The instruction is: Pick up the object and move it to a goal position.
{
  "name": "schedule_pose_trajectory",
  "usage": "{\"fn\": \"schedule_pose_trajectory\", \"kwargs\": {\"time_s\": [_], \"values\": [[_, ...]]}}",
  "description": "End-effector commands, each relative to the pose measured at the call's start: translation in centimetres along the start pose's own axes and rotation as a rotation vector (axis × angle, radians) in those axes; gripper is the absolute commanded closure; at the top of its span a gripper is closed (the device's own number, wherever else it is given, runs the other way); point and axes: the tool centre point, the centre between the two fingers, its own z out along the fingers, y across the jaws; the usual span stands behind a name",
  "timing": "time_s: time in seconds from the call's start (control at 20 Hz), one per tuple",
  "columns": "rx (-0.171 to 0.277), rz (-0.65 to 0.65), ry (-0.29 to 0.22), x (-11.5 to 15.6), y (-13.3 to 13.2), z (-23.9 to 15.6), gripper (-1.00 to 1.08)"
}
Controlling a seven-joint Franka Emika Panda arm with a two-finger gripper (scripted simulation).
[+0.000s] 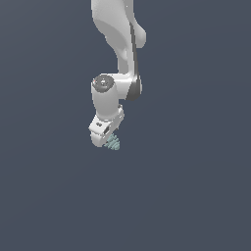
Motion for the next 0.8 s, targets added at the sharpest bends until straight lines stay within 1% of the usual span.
{"fn": "schedule_pose_trajectory", "kwargs": {"time_s": [0.0, 0.4, 0.75], "values": [[0.002, -0.047, 0.000, -0.36, -0.16, 0.38, -0.92], [0.008, -0.135, 0.001, -1.08, -0.49, 1.11, -0.92], [0.008, -0.146, 0.001, -1.18, -0.54, 1.25, -0.92]]}}
